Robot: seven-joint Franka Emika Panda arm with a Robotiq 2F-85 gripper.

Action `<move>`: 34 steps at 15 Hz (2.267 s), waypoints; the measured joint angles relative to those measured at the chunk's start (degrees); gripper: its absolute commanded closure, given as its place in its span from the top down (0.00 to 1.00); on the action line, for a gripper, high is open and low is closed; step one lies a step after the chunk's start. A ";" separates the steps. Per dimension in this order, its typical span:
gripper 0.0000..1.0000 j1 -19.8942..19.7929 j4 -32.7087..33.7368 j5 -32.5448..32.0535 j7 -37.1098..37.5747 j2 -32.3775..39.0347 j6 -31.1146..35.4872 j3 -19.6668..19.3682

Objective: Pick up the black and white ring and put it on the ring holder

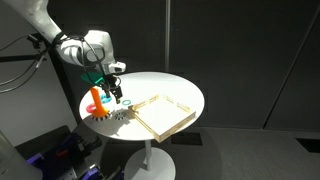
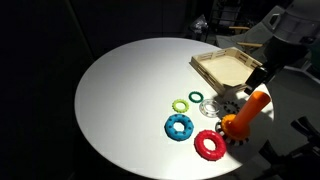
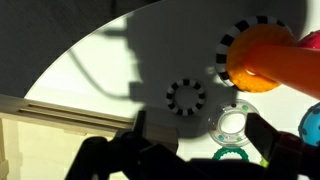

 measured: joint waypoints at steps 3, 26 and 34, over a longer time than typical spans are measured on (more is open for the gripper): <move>1.00 0.69 2.09 -2.33 3.43 4.59 2.34 -0.01; 1.00 5.96 13.56 -3.33 6.67 21.25 4.48 -4.45; 1.00 6.27 13.58 -3.33 6.73 21.16 4.48 -4.60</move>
